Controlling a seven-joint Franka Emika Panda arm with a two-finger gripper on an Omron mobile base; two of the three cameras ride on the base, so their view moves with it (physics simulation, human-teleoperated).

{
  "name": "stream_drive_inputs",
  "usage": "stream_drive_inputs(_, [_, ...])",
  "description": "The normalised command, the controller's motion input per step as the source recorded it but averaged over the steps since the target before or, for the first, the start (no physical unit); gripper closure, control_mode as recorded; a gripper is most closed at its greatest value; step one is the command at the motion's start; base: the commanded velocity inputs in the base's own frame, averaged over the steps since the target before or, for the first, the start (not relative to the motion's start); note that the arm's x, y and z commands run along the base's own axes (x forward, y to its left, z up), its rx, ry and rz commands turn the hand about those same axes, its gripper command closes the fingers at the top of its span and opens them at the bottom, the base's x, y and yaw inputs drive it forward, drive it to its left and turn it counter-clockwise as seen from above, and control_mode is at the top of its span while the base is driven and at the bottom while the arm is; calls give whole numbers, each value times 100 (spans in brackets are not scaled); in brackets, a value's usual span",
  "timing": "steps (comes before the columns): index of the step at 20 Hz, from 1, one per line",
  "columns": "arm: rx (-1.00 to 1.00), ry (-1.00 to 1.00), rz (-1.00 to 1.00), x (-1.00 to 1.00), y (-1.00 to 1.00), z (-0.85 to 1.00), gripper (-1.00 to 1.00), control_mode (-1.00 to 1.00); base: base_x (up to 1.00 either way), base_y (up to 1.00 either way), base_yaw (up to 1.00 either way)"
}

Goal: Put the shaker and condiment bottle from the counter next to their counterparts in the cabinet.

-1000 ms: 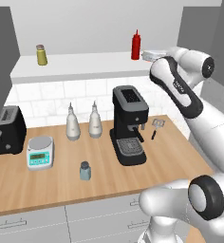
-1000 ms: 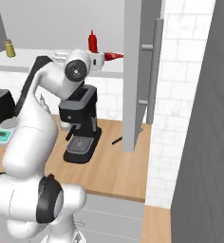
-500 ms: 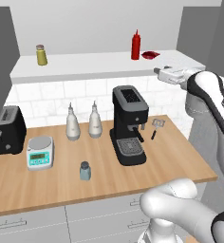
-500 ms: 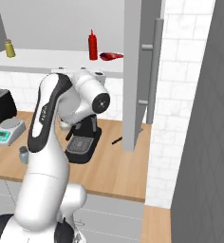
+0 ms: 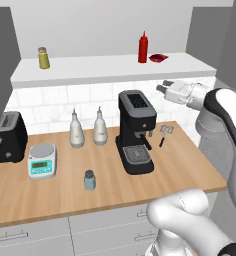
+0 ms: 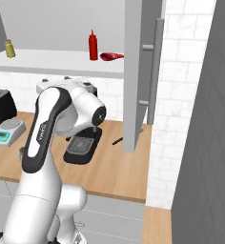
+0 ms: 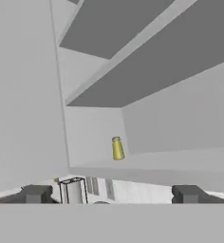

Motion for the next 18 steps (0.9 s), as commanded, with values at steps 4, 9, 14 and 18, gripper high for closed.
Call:
stream_drive_inputs(4, [-25, 0, 25, -48, 54, -58, -100, -100, 0, 0, 0])
stream_drive_inputs(9, [-20, 0, 41, -52, 45, -65, -100, -100, 0, 0, 0])
stream_drive_inputs(14, [-7, 0, 47, -45, 51, -62, -100, -100, 0, 0, 0])
stream_drive_inputs(18, [1, 0, 42, -9, 71, -55, -100, -100, 0, 0, 0])
